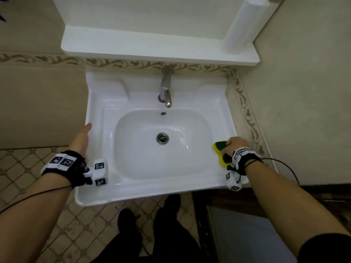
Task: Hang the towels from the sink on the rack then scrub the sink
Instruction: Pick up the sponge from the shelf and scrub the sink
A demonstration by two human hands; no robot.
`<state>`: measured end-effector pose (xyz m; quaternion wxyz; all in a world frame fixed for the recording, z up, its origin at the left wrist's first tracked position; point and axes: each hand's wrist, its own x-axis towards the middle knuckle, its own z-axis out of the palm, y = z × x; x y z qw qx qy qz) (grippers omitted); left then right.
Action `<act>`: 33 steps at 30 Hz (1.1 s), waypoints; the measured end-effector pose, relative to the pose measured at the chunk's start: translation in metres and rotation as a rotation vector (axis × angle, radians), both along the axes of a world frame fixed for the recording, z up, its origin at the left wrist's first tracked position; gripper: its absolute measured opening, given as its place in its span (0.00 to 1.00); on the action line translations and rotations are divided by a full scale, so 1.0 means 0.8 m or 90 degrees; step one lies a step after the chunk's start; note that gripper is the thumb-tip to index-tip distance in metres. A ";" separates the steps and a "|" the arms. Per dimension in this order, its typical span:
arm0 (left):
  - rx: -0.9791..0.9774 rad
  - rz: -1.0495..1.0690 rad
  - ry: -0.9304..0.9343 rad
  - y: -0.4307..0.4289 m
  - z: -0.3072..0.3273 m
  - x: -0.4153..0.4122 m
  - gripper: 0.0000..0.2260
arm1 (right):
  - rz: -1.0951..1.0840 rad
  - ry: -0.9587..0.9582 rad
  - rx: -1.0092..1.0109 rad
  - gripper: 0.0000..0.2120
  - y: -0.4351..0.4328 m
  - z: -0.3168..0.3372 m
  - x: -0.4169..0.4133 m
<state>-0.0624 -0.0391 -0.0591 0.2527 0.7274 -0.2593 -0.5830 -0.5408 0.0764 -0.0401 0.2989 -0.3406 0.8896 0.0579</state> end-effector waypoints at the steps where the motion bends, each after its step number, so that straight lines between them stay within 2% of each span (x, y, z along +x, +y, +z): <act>1: 0.020 0.019 0.037 0.002 0.002 0.000 0.34 | -0.007 -0.009 0.016 0.20 0.010 0.003 0.002; 4: 0.073 0.042 0.141 0.004 0.001 0.002 0.38 | -0.026 -0.047 0.054 0.15 0.046 0.004 0.015; 7: 0.060 0.045 0.146 0.001 -0.004 0.003 0.36 | -0.064 -0.095 -0.002 0.10 0.072 0.002 0.023; 11: 0.045 0.035 0.151 0.003 -0.007 0.007 0.32 | -0.136 -0.044 -0.109 0.19 0.090 0.014 0.011; 15: 0.025 0.024 0.189 0.010 -0.004 0.010 0.28 | -0.065 0.023 -0.056 0.23 0.103 0.010 0.018; 18: 0.033 0.027 0.246 0.018 -0.001 0.018 0.24 | -0.014 0.028 -0.015 0.21 0.099 0.006 0.046; 21: 0.046 0.031 0.278 0.027 0.003 0.031 0.19 | 0.002 -0.023 -0.007 0.15 0.092 0.000 0.078; 25: 0.038 0.039 0.257 0.043 0.004 0.049 0.18 | 0.039 -0.090 -0.009 0.15 0.084 -0.012 0.124; 28: 0.002 0.043 0.237 0.052 0.004 0.060 0.13 | 0.060 -0.158 -0.011 0.14 0.074 -0.020 0.161; 33: 0.021 0.027 0.235 0.061 0.002 0.073 0.17 | 0.099 -0.231 -0.012 0.16 0.051 -0.027 0.232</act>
